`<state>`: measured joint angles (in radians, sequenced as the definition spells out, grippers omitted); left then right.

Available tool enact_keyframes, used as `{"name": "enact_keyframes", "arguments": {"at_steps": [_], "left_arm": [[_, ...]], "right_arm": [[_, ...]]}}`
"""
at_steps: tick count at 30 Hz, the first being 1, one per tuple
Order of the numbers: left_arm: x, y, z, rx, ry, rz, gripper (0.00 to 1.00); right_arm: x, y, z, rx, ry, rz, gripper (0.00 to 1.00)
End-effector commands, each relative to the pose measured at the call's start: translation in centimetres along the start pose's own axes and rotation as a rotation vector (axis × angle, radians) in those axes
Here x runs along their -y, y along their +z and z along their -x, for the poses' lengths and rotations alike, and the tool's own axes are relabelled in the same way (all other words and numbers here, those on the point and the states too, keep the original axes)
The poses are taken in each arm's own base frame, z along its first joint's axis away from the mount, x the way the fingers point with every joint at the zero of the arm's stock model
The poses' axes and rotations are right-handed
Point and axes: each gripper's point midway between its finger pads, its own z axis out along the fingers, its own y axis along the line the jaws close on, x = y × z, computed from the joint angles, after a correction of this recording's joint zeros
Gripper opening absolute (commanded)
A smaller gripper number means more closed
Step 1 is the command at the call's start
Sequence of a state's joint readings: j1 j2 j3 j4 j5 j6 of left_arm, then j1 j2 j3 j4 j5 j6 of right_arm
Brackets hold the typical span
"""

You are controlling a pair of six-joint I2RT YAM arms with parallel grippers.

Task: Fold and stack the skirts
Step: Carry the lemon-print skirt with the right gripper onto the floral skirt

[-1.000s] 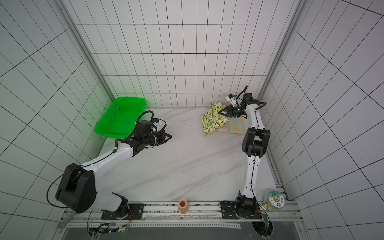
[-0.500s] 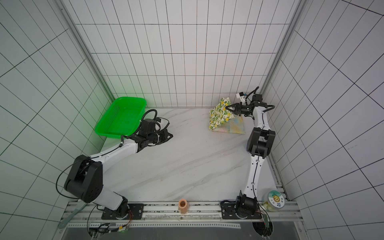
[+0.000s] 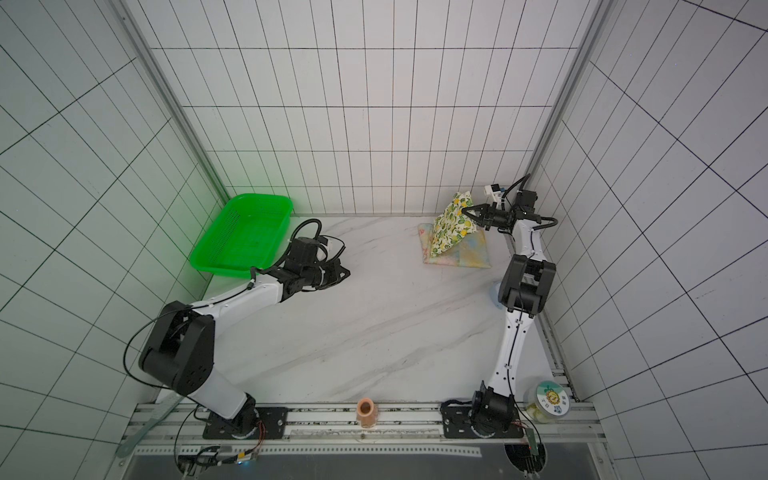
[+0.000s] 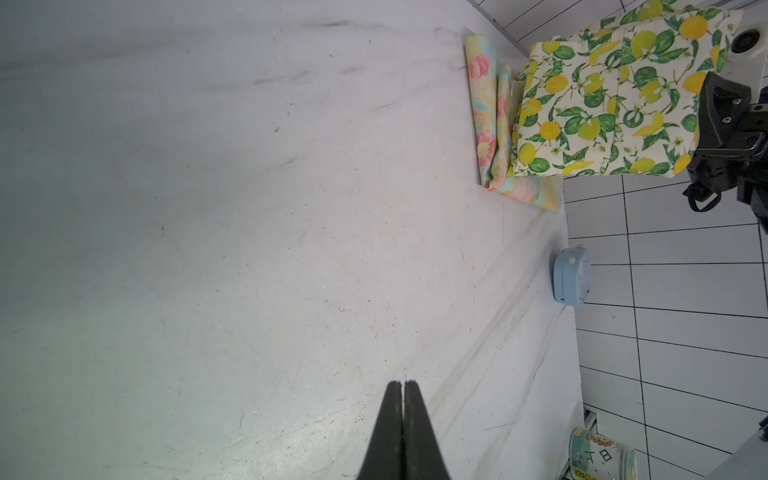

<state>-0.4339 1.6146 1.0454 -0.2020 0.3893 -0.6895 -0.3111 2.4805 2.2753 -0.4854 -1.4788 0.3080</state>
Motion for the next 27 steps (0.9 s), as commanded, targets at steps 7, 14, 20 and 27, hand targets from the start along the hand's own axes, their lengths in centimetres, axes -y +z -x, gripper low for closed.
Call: {"name": "enact_keyframes", "arguments": {"at_steps": [7, 14, 20, 27], "left_arm": [[0.9, 0.1, 0.0, 0.007, 0.015, -0.01, 0.0], [0.6, 0.0, -0.5, 0.001, 0.016, -0.01, 0.0], [0.4, 0.0, -0.8, -0.003, 0.018, -0.007, 0.0], [0.0, 0.5, -1.0, -0.019, 0.011, -0.001, 0.0]], "right_arm": [[-5.2, 2.7, 0.3, -0.038, -0.089, 0.031, 0.0], [-7.2, 7.8, -0.5, -0.105, -0.115, 0.074, 0.0], [-6.9, 9.9, -0.6, -0.129, -0.111, 0.106, 0.0], [-1.5, 7.0, -0.5, -0.079, -0.014, 0.06, 0.0]]}}
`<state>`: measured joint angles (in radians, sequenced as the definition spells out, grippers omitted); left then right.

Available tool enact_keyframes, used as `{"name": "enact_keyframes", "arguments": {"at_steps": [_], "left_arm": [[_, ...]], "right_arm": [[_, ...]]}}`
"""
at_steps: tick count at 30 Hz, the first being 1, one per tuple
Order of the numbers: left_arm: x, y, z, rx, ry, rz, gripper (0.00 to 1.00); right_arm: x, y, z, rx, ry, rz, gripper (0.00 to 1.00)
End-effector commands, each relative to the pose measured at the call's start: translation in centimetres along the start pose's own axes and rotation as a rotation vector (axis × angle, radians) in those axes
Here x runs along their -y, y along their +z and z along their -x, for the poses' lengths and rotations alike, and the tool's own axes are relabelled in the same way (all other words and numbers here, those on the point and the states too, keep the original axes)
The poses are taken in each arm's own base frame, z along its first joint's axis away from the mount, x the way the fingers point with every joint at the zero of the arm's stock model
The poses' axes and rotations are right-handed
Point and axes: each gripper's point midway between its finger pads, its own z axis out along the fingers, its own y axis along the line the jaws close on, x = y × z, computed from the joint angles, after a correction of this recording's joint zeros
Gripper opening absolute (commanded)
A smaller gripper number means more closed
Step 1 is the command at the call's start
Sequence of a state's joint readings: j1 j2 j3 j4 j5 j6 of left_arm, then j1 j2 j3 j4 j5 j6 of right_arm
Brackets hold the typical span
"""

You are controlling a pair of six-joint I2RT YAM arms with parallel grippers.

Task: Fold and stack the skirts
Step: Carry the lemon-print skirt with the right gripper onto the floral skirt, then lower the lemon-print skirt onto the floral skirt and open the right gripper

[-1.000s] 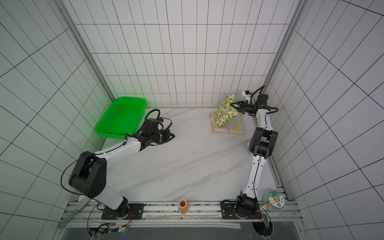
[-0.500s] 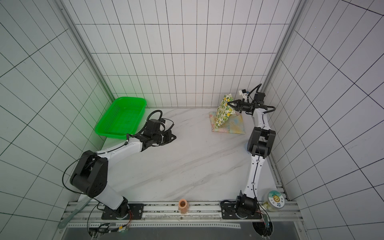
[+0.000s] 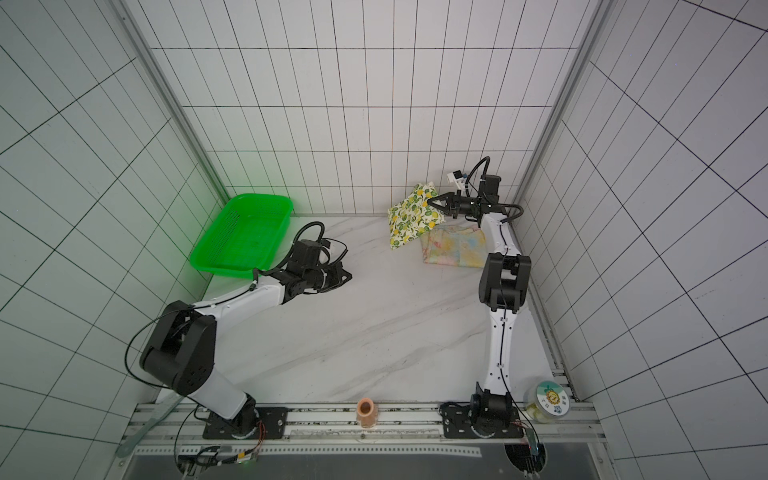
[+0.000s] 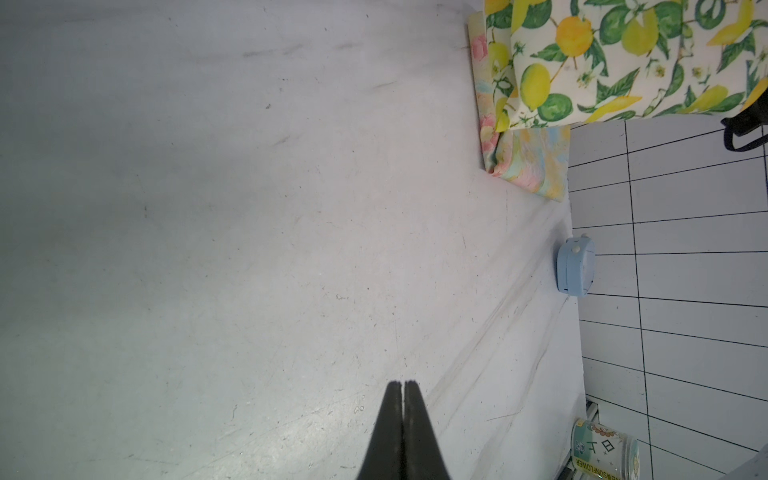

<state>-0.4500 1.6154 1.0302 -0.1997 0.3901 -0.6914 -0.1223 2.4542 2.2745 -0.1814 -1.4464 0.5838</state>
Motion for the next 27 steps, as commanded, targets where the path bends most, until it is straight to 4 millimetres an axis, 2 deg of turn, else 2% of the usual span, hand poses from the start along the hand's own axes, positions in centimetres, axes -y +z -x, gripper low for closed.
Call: {"name": "enact_keyframes", "arguments": {"at_steps": [1, 6, 9, 14, 23, 26, 27], "left_arm": [[-0.1, 0.2, -0.1, -0.001, 0.006, 0.001, 0.0], [-0.6, 0.9, -0.3, -0.021, -0.003, 0.005, 0.0], [-0.7, 1.2, -0.5, -0.031, -0.011, 0.005, 0.0], [-0.5, 1.2, -0.2, -0.024, -0.013, 0.001, 0.0], [-0.3, 1.2, -0.4, -0.028, -0.012, -0.003, 0.0], [-0.2, 1.1, -0.5, -0.027, -0.01, -0.002, 0.0], [-0.2, 1.0, -0.5, -0.026, -0.009, -0.003, 0.0]], "right_arm": [[4.4, -4.0, -0.4, 0.055, 0.072, -0.028, 0.0], [9.0, -8.3, -2.2, 0.112, 0.169, -0.057, 0.0], [11.1, -10.7, -3.0, 0.15, 0.214, -0.081, 0.0], [12.5, -13.5, -3.7, 0.198, 0.247, -0.111, 0.0], [14.3, -14.3, -5.7, 0.223, 0.305, -0.15, 0.0], [14.8, -14.6, -6.1, 0.236, 0.314, -0.19, 0.03], [15.0, -14.9, -6.1, 0.243, 0.319, -0.215, 0.07]]}}
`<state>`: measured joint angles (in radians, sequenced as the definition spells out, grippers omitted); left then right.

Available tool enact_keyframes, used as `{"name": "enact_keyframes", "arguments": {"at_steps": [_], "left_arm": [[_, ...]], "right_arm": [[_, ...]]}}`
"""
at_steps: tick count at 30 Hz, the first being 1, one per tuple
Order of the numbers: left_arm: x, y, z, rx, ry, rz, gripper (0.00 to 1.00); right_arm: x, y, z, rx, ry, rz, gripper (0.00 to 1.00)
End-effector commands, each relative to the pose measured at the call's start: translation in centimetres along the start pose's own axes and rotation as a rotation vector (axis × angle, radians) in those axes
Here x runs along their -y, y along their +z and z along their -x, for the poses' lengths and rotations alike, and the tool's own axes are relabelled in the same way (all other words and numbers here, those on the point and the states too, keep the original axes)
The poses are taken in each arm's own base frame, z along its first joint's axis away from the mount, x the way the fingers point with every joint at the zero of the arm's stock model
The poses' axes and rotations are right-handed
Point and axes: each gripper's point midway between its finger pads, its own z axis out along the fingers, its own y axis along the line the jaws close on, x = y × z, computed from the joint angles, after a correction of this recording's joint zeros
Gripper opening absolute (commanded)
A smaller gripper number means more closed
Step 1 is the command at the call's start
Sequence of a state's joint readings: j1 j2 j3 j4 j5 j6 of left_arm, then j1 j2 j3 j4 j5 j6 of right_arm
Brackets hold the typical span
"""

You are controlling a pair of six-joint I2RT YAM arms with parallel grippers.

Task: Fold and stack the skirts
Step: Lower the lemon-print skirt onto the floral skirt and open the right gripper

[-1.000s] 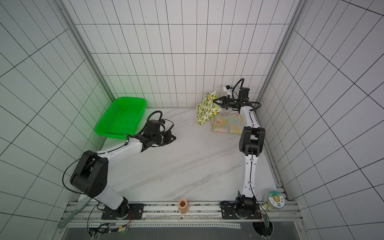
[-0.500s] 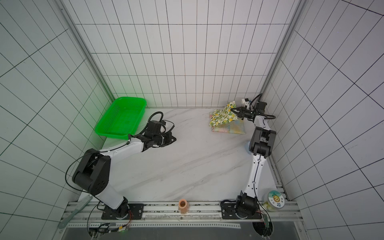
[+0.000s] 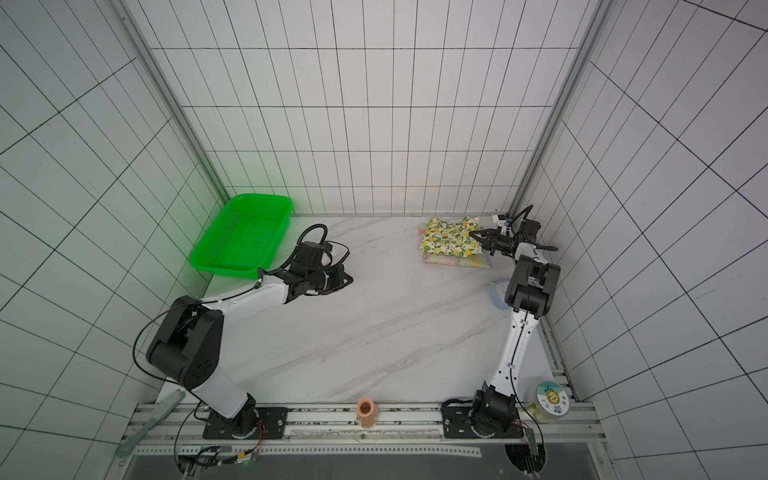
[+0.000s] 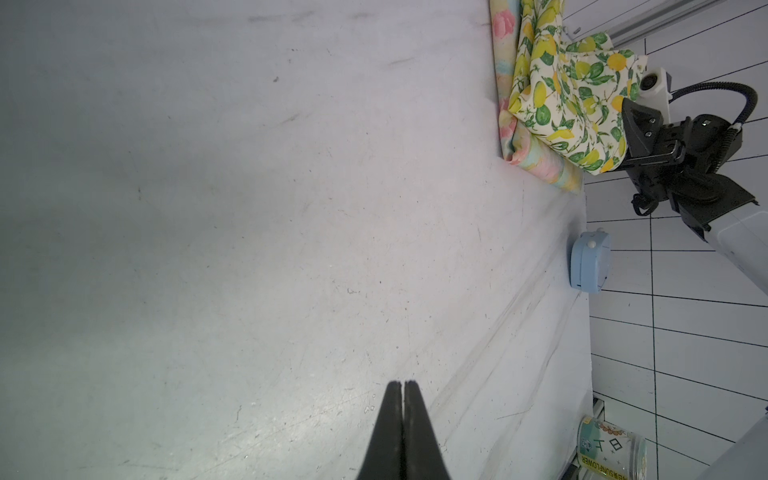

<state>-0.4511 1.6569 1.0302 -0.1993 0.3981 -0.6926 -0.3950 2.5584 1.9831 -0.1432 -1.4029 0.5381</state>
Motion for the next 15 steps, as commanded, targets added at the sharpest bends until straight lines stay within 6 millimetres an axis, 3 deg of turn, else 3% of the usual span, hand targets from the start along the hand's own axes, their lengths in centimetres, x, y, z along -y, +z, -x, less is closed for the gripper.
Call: {"name": "enact_keyframes", "arguments": {"at_steps": [1, 5, 10, 15], "left_arm": [[0.7, -0.1, 0.2, 0.008, 0.006, -0.02, 0.0], [0.6, -0.1, 0.1, 0.006, 0.007, -0.018, 0.0], [0.6, 0.2, 0.0, -0.002, 0.004, -0.023, 0.0], [0.6, 0.3, -0.1, -0.001, 0.007, -0.025, 0.0]], "right_arm": [[0.3, -0.8, -0.3, 0.027, -0.011, -0.074, 0.1], [2.2, -1.6, -0.3, 0.002, -0.025, -0.278, 0.23], [2.5, -2.7, -0.2, 0.02, -0.012, -0.333, 0.21], [1.5, -3.0, 0.2, 0.031, -0.037, -0.354, 0.21]]}}
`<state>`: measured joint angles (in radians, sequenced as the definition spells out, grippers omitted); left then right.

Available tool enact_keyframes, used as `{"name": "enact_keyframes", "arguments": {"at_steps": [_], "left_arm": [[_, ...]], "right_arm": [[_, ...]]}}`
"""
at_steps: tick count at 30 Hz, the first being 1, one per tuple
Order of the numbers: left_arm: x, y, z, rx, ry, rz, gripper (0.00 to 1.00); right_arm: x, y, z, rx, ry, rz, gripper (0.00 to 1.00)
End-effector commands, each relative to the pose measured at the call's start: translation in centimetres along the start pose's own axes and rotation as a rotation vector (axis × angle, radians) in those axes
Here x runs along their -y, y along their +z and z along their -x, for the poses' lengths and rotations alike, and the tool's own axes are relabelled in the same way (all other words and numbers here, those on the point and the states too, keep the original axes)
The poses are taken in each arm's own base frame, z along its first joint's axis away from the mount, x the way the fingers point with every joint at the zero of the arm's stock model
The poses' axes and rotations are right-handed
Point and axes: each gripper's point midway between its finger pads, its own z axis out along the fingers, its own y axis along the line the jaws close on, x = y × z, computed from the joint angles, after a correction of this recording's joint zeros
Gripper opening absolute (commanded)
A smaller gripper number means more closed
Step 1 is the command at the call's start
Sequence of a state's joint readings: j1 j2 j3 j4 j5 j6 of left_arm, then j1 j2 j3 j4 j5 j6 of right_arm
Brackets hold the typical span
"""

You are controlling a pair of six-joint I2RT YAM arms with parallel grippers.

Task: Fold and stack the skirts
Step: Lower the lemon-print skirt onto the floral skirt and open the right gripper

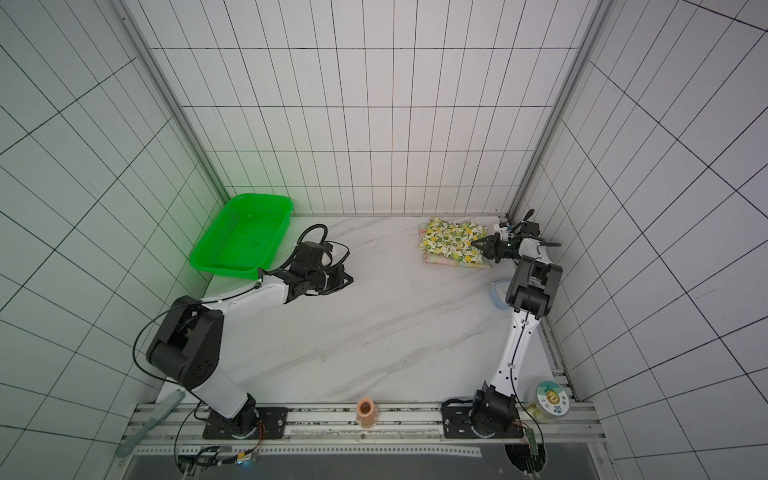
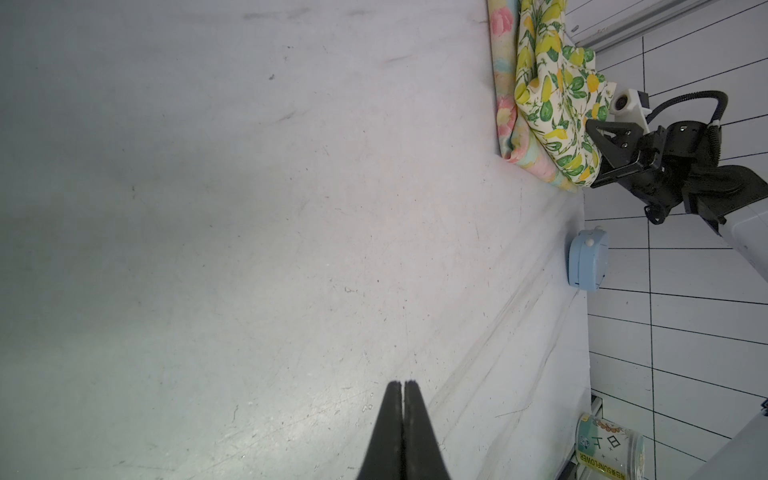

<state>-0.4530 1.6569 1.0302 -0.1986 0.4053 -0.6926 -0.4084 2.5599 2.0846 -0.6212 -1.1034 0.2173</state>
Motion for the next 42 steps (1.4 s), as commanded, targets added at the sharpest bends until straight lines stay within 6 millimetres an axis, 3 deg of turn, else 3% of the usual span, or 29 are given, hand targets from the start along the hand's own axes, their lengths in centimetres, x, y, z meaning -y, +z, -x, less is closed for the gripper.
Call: {"name": "enact_keyframes", "arguments": {"at_steps": [1, 12, 18, 22, 27, 29, 31, 35, 42], "left_arm": [[0.4, 0.3, 0.0, 0.002, 0.005, -0.017, 0.0], [0.2, 0.8, -0.1, -0.01, 0.001, -0.019, 0.0], [0.0, 1.1, -0.3, -0.014, -0.002, -0.019, 0.0], [0.0, 1.1, -0.2, -0.015, 0.001, -0.023, 0.0], [-0.1, 1.3, -0.4, -0.021, 0.002, -0.021, 0.0], [-0.1, 1.3, -0.4, -0.021, 0.004, -0.021, 0.0], [-0.1, 1.2, -0.4, -0.02, 0.005, -0.024, 0.0], [0.2, 1.0, 0.0, -0.01, 0.009, -0.029, 0.0], [0.7, 0.3, 0.6, 0.016, 0.037, -0.037, 0.0]], "right_arm": [[-2.4, -2.0, 1.4, 0.035, -0.079, -0.041, 0.21], [-4.0, -1.9, 2.5, 0.048, -0.158, -0.12, 0.09], [-5.6, -2.1, 4.0, 0.077, -0.195, -0.144, 0.08], [-5.3, -1.4, 4.3, 0.076, -0.195, -0.144, 0.08], [-4.0, -1.1, 4.3, 0.072, -0.174, -0.163, 0.17], [-3.8, -1.2, 4.1, 0.069, -0.171, -0.182, 0.31], [-3.5, -1.7, 4.0, 0.076, -0.172, -0.222, 0.36], [-3.9, -3.9, 3.9, 0.118, -0.181, -0.328, 0.44], [-6.3, -7.7, 2.6, 0.239, -0.217, -0.467, 0.46]]}}
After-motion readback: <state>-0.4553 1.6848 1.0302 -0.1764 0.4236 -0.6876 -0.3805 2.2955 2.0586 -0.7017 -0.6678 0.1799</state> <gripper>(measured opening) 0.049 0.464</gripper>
